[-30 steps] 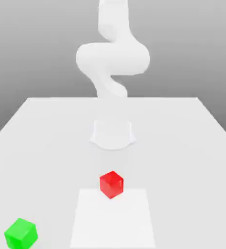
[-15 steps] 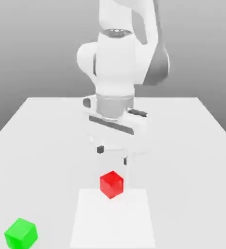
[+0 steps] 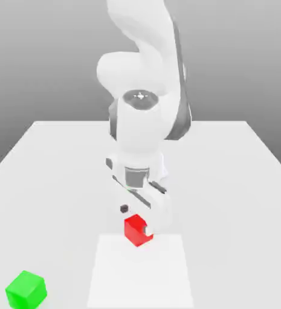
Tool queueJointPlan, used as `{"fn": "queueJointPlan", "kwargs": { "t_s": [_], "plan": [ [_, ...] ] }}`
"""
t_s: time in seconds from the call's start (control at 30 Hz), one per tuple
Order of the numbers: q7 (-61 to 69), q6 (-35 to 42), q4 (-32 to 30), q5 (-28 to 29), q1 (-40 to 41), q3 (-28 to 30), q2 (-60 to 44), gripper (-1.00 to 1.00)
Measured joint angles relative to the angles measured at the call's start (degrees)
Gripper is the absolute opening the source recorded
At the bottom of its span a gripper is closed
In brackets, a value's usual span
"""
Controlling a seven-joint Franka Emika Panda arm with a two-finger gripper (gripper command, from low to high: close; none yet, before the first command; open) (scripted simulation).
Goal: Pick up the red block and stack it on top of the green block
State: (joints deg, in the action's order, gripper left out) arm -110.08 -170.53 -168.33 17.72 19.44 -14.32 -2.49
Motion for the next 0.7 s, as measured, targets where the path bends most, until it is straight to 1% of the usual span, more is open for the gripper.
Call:
{"fn": "queueJointPlan", "kwargs": {
  "t_s": [0.17, 0.3, 0.33, 0.57, 0.7],
  "plan": [
    [-5.03, -3.37, 0.46, 7.23, -2.54, 4.47, -3.83, 0.0],
    [-7.25, -6.45, 0.4, 10.72, -5.26, 8.42, -6.79, 0.0],
    [-7.52, -7.11, 0.34, 11.23, -5.69, 9.07, -7.4, -1.0],
    [-7.65, -7.33, 0.34, 11.41, -5.77, 9.21, -7.5, -1.0],
    [-5.89, -4.74, 0.46, 8.51, -4.41, 6.75, -5.02, -1.0]
  ]
}}
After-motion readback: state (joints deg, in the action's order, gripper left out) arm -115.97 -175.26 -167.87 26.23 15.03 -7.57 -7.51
